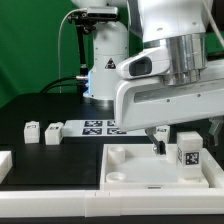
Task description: Assemble one leg
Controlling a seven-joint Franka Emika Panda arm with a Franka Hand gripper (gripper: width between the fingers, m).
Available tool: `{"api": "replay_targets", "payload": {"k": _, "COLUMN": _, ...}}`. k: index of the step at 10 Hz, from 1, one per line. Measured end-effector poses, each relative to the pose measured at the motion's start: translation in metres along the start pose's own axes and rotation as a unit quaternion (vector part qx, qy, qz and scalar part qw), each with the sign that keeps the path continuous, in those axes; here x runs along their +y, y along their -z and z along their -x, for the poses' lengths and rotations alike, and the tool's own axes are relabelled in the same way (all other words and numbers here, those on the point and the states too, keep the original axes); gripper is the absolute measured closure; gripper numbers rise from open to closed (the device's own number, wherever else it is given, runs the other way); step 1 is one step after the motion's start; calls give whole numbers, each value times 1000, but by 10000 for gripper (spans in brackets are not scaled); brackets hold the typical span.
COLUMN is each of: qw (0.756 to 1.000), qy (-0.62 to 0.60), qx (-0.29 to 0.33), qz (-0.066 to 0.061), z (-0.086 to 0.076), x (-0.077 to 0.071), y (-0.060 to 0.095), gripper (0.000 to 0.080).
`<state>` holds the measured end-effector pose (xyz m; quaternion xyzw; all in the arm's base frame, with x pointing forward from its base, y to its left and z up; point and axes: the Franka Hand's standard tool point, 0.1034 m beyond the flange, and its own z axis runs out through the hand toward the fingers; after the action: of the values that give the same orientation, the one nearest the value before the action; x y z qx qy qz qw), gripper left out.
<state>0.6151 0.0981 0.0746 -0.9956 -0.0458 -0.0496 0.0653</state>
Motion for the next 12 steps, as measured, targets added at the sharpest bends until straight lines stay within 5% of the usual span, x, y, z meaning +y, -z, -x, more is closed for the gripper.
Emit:
{"api": "replay_targets", "payload": {"k": 7, "qw": 1000, "qy": 0, "qx": -28, "qz": -7, "z": -9, "x": -2, "y": 0, "gripper": 162}}
{"api": "replay_targets", "payload": {"k": 9, "qw": 1000, "qy": 0, "qx": -28, "qz": -7, "z": -9, "x": -2, "y": 0, "gripper": 511}}
{"api": "replay_targets", "payload": {"k": 12, "qw": 999, "qy": -20, "qx": -28, "qz": -7, "z": -9, "x": -2, "y": 0, "gripper": 509}}
